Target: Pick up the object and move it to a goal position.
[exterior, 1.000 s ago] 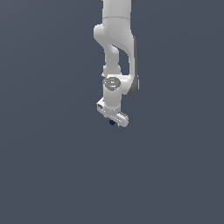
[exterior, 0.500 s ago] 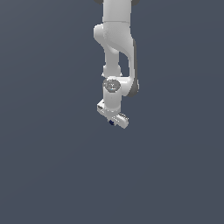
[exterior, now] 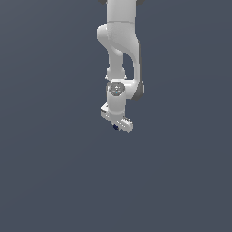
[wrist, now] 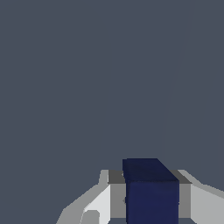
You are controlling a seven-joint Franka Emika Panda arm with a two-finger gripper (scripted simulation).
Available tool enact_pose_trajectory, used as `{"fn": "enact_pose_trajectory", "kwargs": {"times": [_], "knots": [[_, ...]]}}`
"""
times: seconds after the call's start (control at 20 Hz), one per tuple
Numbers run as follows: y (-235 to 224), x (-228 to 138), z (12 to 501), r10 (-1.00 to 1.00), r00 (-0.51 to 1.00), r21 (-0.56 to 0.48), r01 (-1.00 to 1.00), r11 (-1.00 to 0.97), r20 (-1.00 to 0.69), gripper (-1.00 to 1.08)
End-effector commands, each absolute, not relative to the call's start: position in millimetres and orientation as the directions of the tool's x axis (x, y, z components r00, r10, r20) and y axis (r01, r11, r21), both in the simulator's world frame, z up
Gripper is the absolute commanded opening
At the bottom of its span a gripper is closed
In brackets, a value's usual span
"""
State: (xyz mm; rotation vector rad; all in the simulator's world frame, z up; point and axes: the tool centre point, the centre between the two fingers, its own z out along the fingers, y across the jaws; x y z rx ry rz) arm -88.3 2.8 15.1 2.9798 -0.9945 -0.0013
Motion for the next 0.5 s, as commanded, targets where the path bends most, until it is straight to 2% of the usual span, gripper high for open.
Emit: {"fn": "enact_pose_trajectory", "kwargs": {"times": [0.0,0.45], "knots": [[4.9,-86.3,19.6,-0.600,0.800,0.000,-0.600,-0.800,0.000,-1.00],[24.0,-67.9,62.1,-0.601,0.800,0.000,-0.601,-0.800,0.000,-1.00]]}}
